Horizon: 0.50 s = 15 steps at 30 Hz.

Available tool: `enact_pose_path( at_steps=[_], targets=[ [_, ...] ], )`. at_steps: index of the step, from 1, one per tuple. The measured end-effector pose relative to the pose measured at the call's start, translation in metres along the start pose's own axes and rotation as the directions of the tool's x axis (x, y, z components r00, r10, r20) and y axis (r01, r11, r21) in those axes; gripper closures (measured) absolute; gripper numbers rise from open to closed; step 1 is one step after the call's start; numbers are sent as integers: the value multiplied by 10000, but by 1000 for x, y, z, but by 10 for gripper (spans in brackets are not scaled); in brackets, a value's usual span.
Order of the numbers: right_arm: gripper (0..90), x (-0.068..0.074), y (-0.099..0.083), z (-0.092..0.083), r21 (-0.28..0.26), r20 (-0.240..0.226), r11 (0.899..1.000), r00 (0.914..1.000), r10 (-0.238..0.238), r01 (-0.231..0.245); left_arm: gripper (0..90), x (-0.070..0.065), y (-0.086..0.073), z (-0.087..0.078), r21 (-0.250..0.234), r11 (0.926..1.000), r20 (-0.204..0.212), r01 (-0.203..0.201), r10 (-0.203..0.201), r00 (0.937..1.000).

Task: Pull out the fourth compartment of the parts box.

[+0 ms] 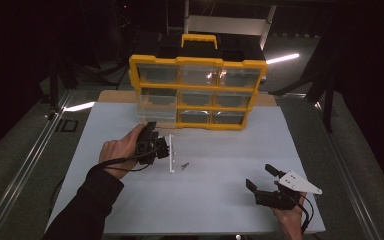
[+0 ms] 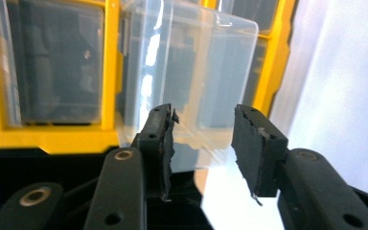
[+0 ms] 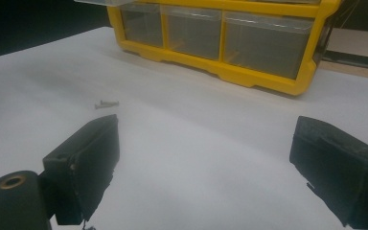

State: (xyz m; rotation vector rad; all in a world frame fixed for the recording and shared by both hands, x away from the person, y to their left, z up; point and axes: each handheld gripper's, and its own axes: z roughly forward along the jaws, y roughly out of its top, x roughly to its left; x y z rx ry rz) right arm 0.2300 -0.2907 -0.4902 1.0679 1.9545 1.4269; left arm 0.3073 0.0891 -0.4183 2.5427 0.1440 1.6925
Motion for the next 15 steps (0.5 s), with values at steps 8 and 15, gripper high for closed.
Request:
enact_pose_path(
  at_steps=[8,15],
  targets=[
    [100,0,0,1,6,-5,10000,10000,-5,5,520,-4,-11,-4,-267,9899,1051,1393,-1358,9851],
    [100,0,0,0,2,-10,10000,10000,12,-12,469,-2,-22,-8,-363,9425,2166,3323,-3172,9233]
  ],
)
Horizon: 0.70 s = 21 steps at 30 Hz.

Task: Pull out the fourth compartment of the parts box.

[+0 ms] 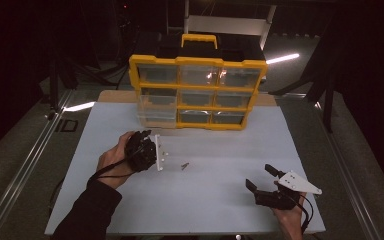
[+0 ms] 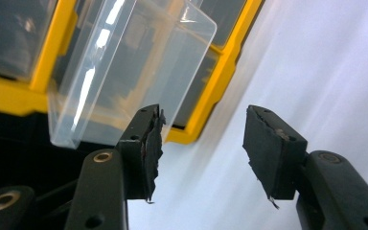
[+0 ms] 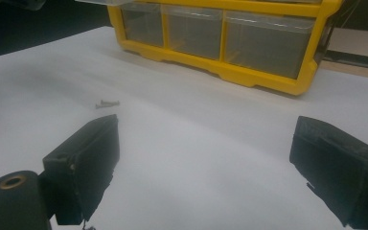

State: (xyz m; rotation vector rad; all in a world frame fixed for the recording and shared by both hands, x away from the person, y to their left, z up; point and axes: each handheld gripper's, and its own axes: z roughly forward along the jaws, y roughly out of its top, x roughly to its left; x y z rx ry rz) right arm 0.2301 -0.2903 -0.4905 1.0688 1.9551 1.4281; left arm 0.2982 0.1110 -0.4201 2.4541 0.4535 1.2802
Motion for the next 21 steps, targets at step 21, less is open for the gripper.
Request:
enact_pose_path(
  at_steps=[21],
  targets=[
    [100,-1,0,0,39,3,10000,10000,36,-36,314,3,-41,-1,-562,8679,2409,4935,-4679,8503]
  ],
)
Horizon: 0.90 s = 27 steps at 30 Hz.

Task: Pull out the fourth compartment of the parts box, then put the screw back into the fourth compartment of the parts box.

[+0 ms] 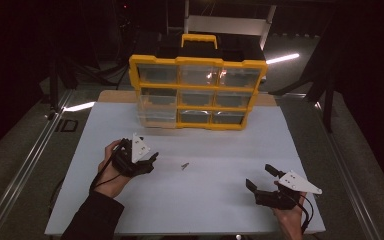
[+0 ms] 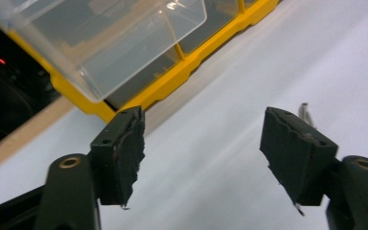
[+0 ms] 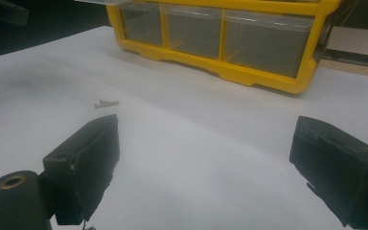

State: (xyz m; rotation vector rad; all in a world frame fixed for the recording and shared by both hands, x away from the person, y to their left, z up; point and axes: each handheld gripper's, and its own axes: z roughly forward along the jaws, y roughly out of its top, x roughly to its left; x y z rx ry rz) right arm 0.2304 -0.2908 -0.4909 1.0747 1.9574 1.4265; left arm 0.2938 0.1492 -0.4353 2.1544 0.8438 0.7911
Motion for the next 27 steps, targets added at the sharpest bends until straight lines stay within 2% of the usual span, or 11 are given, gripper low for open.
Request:
enact_pose_path(
  at_steps=[4,8,10,13,17,21,23,24,25,26,27],
  targets=[
    [100,0,0,1,30,-13,10000,10000,-22,22,251,8,-9,-4,-269,9952,517,942,-927,9943],
    [100,0,0,1,46,-18,10000,10000,-22,22,187,15,-18,-9,-743,9799,862,1849,-1784,9802],
    [100,0,0,1,54,-31,10000,10000,-21,21,149,18,-20,-11,-851,9749,858,2056,-1984,9764],
    [99,0,-1,2,70,-45,10000,10000,16,-15,100,21,-24,-16,-1076,9683,1007,2253,-2148,9714],
    [100,0,-1,2,101,-36,9999,10000,64,-64,3,21,-30,-19,-1017,9672,1230,2328,-2200,9677],
    [100,1,-1,4,177,-6,9998,10000,82,-82,0,20,-36,-22,-1171,9634,1277,2413,-2263,9656],
    [99,2,-1,4,198,-11,9998,10000,76,-76,0,18,-41,-23,-1272,9587,1335,2543,-2375,9622],
    [99,2,-1,4,221,-47,9997,10000,75,-74,0,17,-45,-25,-1413,9534,1427,2667,-2470,9585],
    [99,2,-1,4,221,-47,9997,10000,75,-74,0,17,-45,-25,-1413,9534,1427,2667,-2470,9585],
    [99,2,-1,3,203,-58,9998,9999,91,-89,0,15,-50,-25,-1496,9479,1499,2813,-2595,9541],
    [99,2,-1,3,203,-58,9998,9999,91,-89,0,15,-50,-25,-1496,9479,1499,2813,-2595,9541]
  ],
)
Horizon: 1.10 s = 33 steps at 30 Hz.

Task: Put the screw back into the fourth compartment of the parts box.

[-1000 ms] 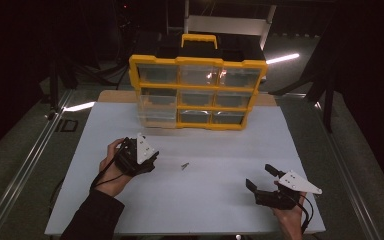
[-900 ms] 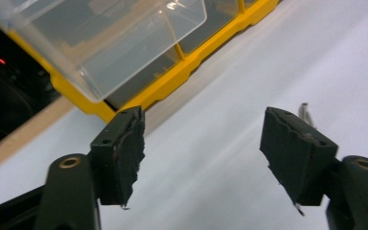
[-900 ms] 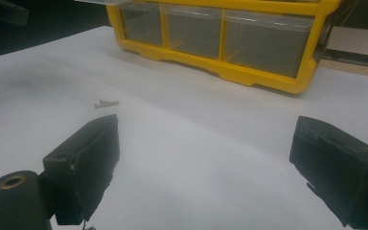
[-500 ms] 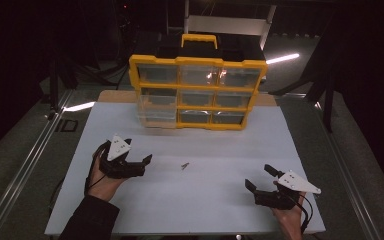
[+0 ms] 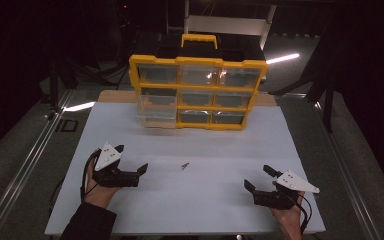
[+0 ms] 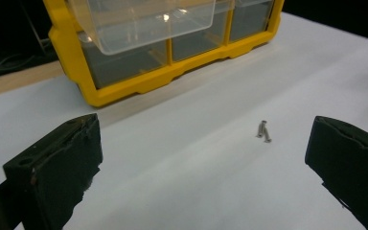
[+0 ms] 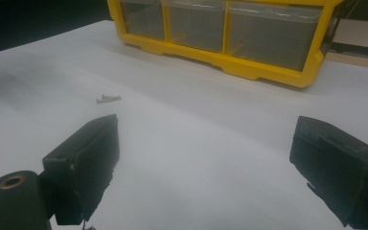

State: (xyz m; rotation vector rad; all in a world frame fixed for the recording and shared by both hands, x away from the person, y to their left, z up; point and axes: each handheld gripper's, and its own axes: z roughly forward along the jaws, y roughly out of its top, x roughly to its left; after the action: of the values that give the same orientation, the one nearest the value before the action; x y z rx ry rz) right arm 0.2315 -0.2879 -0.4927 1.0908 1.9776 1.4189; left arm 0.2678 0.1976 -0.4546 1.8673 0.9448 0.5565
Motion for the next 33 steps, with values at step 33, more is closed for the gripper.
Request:
enact_pose_path(
  at_steps=[33],
  targets=[
    [96,7,8,10,772,-165,9970,9999,-33,46,0,10,-41,-8,93,10000,-394,10,-6,9992]
  ],
)
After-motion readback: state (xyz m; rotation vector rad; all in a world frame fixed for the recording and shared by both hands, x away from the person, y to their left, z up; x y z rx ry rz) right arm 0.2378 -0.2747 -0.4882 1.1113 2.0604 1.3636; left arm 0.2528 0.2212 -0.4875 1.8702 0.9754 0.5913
